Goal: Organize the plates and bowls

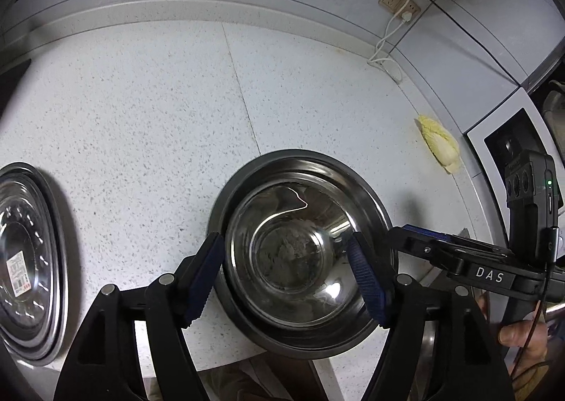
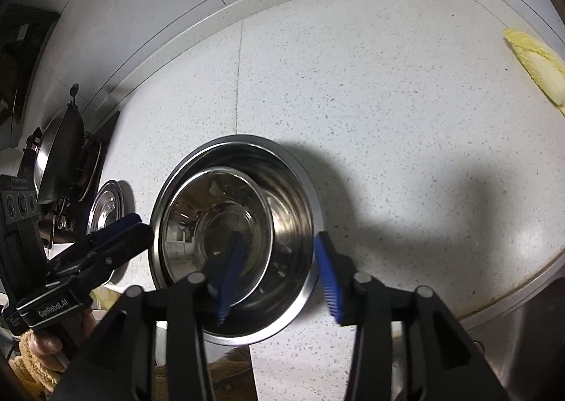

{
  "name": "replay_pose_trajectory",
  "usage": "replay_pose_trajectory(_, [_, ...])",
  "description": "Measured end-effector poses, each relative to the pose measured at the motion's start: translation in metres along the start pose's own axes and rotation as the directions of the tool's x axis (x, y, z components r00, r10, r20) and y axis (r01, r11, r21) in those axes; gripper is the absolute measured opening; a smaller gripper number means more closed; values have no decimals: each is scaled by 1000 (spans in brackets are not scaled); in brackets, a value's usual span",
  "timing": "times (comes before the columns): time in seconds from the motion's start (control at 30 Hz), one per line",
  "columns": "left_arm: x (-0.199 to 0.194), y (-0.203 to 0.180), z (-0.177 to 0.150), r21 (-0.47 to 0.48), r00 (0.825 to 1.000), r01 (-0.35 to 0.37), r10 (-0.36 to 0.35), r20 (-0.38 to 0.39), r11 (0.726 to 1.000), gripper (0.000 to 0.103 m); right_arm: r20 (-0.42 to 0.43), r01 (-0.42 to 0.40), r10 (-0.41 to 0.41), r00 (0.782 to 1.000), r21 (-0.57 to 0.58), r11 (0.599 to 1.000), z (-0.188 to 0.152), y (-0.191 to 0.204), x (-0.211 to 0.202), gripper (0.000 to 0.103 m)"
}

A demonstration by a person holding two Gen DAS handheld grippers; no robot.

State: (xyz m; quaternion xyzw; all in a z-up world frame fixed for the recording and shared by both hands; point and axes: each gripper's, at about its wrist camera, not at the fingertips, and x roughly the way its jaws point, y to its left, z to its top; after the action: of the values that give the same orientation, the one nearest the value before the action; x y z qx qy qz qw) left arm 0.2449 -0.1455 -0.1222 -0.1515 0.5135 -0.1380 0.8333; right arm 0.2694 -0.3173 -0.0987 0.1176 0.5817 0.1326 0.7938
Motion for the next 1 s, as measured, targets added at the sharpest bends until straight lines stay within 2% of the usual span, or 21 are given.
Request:
replay_pose_trajectory(0.03, [-2,1,0,0,1000,-1,1,2,1000,67,1,8,-8,1000,3,1000,0,-1,-1,49])
replay_pose_trajectory(0.1, [-8,5,-2,-1,1000,-12,12,8,1000,76,3,18,-18,1000,9,1000,1,-3,-2,52])
replay_pose_trajectory(0.2, [-16,9,-2,6,1000,-21,20,23,1000,82,1,24,-24,1000,17,1000,1,-7,-4,54])
replay_pose_trajectory(0.33, [-19,22,-1,-25,999,-40,40,3,999,86,-11,27,-27,1000,28,999,0,-11,-4,56])
replay_pose_trajectory(0.4, [-18,26,-1,-30,999,-47,46,-18,998,96,-24,27,-26,999,33,999,0,-12,-2,57])
replay_pose_trajectory(0.53, [-13,34,-3,-29,995,-56,53,-82,998,96,-55,42,-40,998,35,999,0,-14,5,59])
replay_pose_trajectory(0.67, [-13,47,-4,-76,991,-63,53,-125,995,96,-92,57,-54,994,34,998,3,-13,12,61])
replay_pose_trajectory(1.0, [-5,59,2,-129,982,-92,68,-177,987,97,-135,112,-109,985,14,994,18,-11,30,63])
